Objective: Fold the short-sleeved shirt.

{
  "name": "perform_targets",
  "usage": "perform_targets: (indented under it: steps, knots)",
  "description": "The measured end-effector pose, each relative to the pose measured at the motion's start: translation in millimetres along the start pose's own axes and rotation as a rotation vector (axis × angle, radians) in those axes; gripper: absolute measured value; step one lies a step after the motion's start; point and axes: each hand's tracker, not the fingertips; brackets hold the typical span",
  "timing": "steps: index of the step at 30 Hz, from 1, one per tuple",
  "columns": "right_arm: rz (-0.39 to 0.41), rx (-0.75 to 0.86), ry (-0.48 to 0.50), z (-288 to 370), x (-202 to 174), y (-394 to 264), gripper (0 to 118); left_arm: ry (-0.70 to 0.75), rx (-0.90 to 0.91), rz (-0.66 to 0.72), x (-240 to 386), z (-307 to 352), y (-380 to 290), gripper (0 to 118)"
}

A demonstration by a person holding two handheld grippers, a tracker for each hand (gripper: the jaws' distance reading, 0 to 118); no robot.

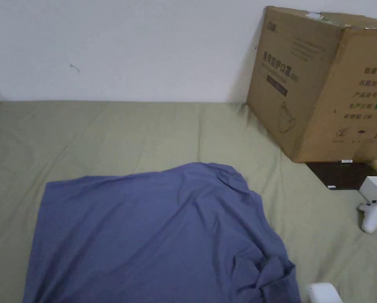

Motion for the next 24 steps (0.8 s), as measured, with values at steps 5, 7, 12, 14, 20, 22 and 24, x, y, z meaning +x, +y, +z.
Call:
perform_targets:
  steps: [5, 7, 12, 14, 20, 22, 24]
  knots:
    - [0.021, 0.095, 0.045, 19, -7, -12, 12, 0.010, -0.019, 0.017, -1, 0, 0, 8]
    - [0.032, 0.122, 0.015, 30, -11, -9, 9, 0.015, -0.015, 0.020, 2, 4, -2, 7]
    - [-0.089, 0.205, 0.105, 61, -7, 8, 8, 0.022, 0.004, 0.026, 2, 8, 16, 7]
    - [-0.148, 0.225, 0.142, 73, -3, 23, 8, 0.018, 0.033, 0.032, 2, 12, 28, 7]
    - [-0.358, 0.245, 0.214, 82, 4, 95, 8, -0.013, 0.118, 0.154, -11, -4, 97, 7]
    - [-0.421, 0.256, 0.273, 63, 8, 129, 8, -0.013, 0.118, 0.158, -17, -25, 125, 7]
    - [-0.405, 0.224, 0.199, 38, 8, 165, 8, 0.015, 0.105, 0.141, -21, -54, 150, 7]
